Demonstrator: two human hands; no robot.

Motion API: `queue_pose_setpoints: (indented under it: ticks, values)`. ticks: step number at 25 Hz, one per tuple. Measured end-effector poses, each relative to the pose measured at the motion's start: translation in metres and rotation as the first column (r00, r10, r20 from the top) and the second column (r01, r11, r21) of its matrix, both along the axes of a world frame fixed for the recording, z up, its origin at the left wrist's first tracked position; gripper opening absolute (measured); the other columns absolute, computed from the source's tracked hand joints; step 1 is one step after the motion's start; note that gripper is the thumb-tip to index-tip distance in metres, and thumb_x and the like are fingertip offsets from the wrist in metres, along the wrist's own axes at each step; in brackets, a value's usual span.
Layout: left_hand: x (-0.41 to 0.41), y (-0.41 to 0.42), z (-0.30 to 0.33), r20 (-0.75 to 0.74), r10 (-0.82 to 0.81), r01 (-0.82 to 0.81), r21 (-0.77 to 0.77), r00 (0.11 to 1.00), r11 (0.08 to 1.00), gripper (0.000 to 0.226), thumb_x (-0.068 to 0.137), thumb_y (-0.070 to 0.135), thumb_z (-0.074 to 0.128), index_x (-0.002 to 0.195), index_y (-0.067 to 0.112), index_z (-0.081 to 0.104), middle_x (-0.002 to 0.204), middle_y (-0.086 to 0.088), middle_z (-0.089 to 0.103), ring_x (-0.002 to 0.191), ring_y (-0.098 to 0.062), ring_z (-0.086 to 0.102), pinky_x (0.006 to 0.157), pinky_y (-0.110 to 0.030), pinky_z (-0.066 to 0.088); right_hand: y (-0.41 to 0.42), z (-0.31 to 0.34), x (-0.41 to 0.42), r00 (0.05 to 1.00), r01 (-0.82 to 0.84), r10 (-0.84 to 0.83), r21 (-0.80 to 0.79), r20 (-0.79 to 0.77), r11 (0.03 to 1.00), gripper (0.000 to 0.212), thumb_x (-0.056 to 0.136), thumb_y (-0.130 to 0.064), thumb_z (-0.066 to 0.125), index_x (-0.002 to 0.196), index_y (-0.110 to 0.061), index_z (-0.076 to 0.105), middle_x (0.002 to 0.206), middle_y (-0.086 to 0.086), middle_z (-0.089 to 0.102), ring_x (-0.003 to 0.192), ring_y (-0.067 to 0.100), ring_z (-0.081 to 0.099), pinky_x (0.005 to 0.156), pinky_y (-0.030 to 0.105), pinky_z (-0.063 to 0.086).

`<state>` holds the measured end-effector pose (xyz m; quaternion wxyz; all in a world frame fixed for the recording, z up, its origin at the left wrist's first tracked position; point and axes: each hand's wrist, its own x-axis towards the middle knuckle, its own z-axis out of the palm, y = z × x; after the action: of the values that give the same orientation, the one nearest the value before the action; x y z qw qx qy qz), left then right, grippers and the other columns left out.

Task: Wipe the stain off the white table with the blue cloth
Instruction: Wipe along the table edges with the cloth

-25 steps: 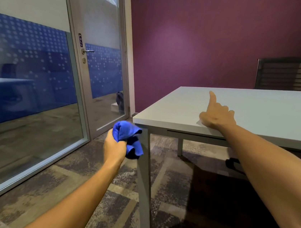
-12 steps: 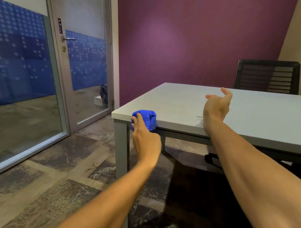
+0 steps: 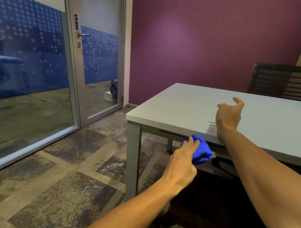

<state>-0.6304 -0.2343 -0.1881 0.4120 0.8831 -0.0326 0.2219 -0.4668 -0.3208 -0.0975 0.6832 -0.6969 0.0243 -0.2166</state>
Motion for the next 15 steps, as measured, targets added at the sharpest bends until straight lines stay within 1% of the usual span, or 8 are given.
queue_pose_setpoints:
  ticks: [1,2,4,5,7,10,12,15]
  values:
    - [-0.004,0.003,0.008,-0.007,-0.033,0.033,-0.028,0.999,0.999,0.079,0.078,-0.020,0.046,0.147,0.020,0.047,0.152,-0.003,0.048,0.140,-0.023,0.043,0.114,-0.024,0.032,-0.001,0.000,0.001,1.000,0.014,-0.015,-0.038,-0.017,0.999,0.062,0.087,-0.016,0.038,0.148,-0.031,0.037,0.122,0.009,0.060,0.119,0.036,0.054,0.108,0.059,0.041]
    - [-0.010,0.008,0.017,0.001,-0.066,0.066,-0.079,0.998,0.995,0.074,0.075,-0.018,0.046,0.136,0.023,0.057,0.134,0.000,0.062,0.123,-0.020,0.057,0.099,-0.015,0.044,-0.001,0.000,0.002,0.998,0.044,-0.047,-0.101,-0.032,0.994,0.064,0.088,-0.010,0.041,0.149,-0.029,0.036,0.124,0.006,0.056,0.124,0.036,0.050,0.111,0.058,0.038]
    - [-0.021,0.027,0.033,0.006,-0.100,0.099,-0.218,0.995,0.971,0.065,0.070,-0.013,0.048,0.116,0.029,0.066,0.101,0.014,0.070,0.095,-0.011,0.065,0.074,-0.003,0.047,0.003,0.001,0.003,0.991,0.113,-0.129,-0.254,-0.046,0.961,0.070,0.086,0.000,0.048,0.150,-0.026,0.036,0.135,0.005,0.054,0.132,0.035,0.042,0.114,0.055,0.032]
    - [-0.025,0.039,0.037,-0.009,-0.094,0.087,-0.302,0.996,0.949,0.063,0.068,-0.010,0.048,0.114,0.029,0.068,0.098,0.018,0.069,0.092,-0.005,0.066,0.075,-0.005,0.048,0.006,0.002,0.001,0.985,0.145,-0.168,-0.326,-0.042,0.934,0.073,0.085,0.004,0.051,0.151,-0.026,0.037,0.140,0.004,0.054,0.134,0.035,0.040,0.115,0.053,0.031]
    - [-0.028,0.063,0.039,-0.058,-0.046,0.008,-0.524,0.997,0.852,0.053,0.074,-0.009,0.049,0.110,0.023,0.070,0.098,0.009,0.074,0.094,-0.008,0.069,0.081,-0.021,0.054,0.012,0.003,0.001,0.978,0.172,-0.206,-0.452,-0.026,0.875,0.078,0.084,0.009,0.053,0.152,-0.027,0.037,0.146,0.004,0.051,0.138,0.035,0.038,0.116,0.048,0.029]
    - [-0.036,0.089,0.059,-0.135,0.070,-0.152,-0.860,0.988,0.487,0.036,0.080,-0.010,0.056,0.100,0.015,0.070,0.087,-0.003,0.076,0.084,-0.024,0.071,0.071,-0.033,0.059,0.011,0.005,-0.002,0.986,0.138,-0.165,-0.509,-0.007,0.849,0.076,0.088,0.013,0.050,0.151,-0.027,0.038,0.147,0.004,0.049,0.140,0.034,0.036,0.114,0.048,0.026]
    - [-0.044,0.101,0.083,-0.178,0.079,-0.191,-0.956,0.981,0.223,0.035,0.086,-0.014,0.054,0.107,0.010,0.067,0.088,-0.007,0.077,0.079,-0.026,0.073,0.066,-0.035,0.060,0.010,0.002,-0.006,0.988,0.137,-0.155,-0.518,0.007,0.845,0.072,0.090,0.012,0.048,0.150,-0.027,0.041,0.146,0.002,0.051,0.139,0.033,0.036,0.112,0.048,0.026]
    - [-0.064,0.114,0.133,-0.102,0.071,-0.105,-0.994,0.992,0.038,0.045,0.079,-0.010,0.068,0.119,0.010,0.064,0.102,-0.013,0.076,0.086,-0.028,0.075,0.066,-0.038,0.061,0.010,-0.005,0.004,0.992,0.076,-0.119,-0.559,-0.042,0.825,0.070,0.091,0.010,0.052,0.149,-0.028,0.043,0.142,-0.002,0.054,0.139,0.033,0.036,0.113,0.048,0.022]
